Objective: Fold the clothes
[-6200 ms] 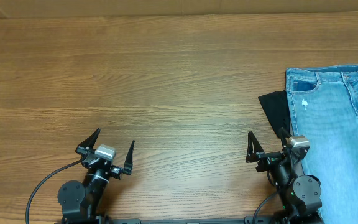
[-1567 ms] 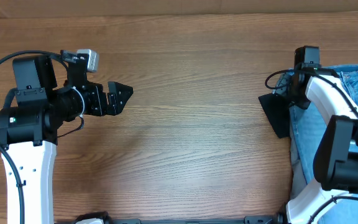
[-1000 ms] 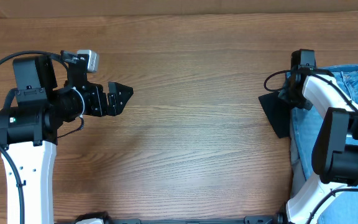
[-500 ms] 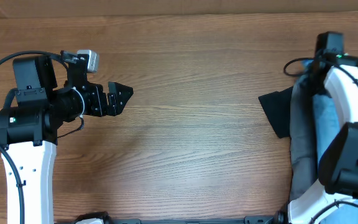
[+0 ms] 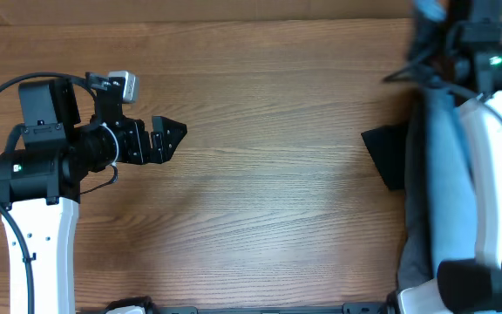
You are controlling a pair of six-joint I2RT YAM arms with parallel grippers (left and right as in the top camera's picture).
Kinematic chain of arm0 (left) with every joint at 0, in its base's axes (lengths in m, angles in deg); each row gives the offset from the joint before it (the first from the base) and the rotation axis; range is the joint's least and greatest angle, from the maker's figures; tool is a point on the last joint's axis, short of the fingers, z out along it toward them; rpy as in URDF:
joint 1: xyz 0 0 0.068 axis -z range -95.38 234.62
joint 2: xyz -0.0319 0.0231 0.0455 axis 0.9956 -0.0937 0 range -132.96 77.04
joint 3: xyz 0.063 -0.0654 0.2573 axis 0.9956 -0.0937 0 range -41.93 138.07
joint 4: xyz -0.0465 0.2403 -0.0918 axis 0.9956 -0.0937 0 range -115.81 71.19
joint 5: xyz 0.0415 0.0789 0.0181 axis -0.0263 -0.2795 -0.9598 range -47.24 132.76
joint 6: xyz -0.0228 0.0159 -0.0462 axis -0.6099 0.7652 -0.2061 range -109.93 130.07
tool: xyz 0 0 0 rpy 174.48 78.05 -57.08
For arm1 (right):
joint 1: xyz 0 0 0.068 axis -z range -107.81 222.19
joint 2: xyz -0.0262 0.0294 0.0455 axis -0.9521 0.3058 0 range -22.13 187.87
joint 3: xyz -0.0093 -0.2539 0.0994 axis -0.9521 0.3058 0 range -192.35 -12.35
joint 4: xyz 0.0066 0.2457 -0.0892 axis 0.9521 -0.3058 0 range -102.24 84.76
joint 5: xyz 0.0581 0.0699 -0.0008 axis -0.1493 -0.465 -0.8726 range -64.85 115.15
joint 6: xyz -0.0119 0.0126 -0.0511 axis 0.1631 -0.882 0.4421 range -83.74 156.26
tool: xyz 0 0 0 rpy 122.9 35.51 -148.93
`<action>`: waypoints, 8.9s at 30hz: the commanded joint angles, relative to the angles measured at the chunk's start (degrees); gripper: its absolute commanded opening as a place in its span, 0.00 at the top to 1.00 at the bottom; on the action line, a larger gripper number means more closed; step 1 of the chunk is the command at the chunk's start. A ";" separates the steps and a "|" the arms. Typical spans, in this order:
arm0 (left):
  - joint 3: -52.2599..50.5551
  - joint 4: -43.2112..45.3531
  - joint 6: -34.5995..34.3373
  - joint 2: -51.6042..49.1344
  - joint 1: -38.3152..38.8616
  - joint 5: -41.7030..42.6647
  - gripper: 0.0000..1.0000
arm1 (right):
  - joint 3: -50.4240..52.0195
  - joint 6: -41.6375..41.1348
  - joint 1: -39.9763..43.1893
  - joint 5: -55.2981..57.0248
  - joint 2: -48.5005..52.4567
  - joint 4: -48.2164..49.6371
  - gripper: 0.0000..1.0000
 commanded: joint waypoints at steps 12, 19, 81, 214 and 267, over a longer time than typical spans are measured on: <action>26.01 -6.36 0.09 0.02 -17.03 0.68 0.00 | -4.20 -0.09 -48.43 13.62 3.61 -0.83 0.18; 27.87 -7.63 2.05 -0.87 -14.40 0.42 0.00 | -4.35 -5.33 -45.07 20.13 -1.16 -2.12 0.14; 48.68 0.33 -5.68 -58.45 -21.51 -38.42 0.85 | -4.17 -22.97 -31.45 3.19 -14.19 -28.02 0.12; 33.99 -25.99 -13.25 -28.11 -40.00 -32.65 0.14 | -45.05 5.46 12.66 -38.16 27.21 -33.83 0.15; 5.81 6.64 -12.98 -54.21 -54.80 -18.29 0.47 | 33.92 -11.72 12.57 -29.73 11.23 -13.11 0.16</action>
